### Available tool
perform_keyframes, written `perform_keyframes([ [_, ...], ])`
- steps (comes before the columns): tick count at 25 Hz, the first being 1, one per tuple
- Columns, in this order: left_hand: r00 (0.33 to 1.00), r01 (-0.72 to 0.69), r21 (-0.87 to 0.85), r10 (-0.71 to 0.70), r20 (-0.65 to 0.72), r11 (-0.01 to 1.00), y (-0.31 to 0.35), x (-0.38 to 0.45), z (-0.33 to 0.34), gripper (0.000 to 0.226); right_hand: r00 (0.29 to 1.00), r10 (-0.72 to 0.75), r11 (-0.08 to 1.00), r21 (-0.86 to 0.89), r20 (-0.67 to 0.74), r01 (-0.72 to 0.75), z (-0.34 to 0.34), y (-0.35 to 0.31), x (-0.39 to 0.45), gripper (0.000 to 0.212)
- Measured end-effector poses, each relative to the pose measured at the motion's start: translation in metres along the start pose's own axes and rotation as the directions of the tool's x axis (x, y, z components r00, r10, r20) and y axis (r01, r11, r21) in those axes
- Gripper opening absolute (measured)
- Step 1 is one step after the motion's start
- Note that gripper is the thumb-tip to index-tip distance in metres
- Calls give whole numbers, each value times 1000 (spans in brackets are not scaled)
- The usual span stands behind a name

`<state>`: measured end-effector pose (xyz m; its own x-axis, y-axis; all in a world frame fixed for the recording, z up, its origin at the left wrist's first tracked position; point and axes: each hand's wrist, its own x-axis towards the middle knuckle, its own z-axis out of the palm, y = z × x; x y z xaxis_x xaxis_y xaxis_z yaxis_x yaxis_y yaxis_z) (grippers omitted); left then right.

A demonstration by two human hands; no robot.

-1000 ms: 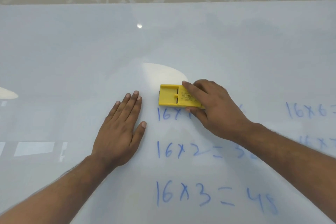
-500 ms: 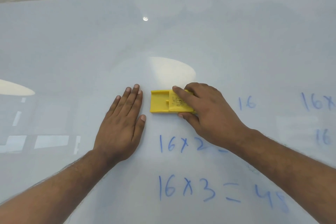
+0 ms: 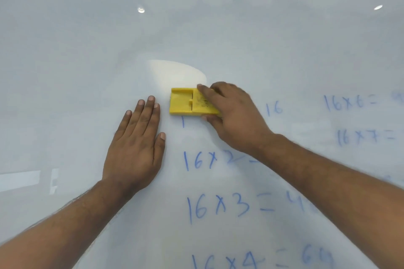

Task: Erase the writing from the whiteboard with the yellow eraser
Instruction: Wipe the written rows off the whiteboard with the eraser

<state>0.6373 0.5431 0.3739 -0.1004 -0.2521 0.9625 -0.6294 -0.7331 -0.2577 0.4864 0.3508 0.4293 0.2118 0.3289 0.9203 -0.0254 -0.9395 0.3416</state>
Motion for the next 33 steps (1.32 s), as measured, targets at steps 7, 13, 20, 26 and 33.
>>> perform_keyframes([
  [7, 1000, -4, 9, 4, -10, 1000, -1, -4, -1, 62, 987, -114, 989, -79, 111, 123, -11, 9, -35, 56],
  [13, 999, -29, 4, 29, -14, 1000, -2, -5, 2, 61, 999, -43, 998, -36, 21, 43, -8, 12, 7, 59],
  [20, 1000, 8, 11, -9, 20, 1000, 0, -7, 1, 62, 977, -173, 983, -32, 126, 179, -14, 23, -35, 57],
  [26, 998, 70, 1, -70, 9, 998, 11, -18, 4, 63, 999, -20, 997, -70, 27, 22, -34, 57, -28, 60],
  [33, 999, -17, 15, 17, 36, 1000, 7, -23, 3, 62, 999, -33, 999, 15, 5, 32, -3, 22, -39, 60],
])
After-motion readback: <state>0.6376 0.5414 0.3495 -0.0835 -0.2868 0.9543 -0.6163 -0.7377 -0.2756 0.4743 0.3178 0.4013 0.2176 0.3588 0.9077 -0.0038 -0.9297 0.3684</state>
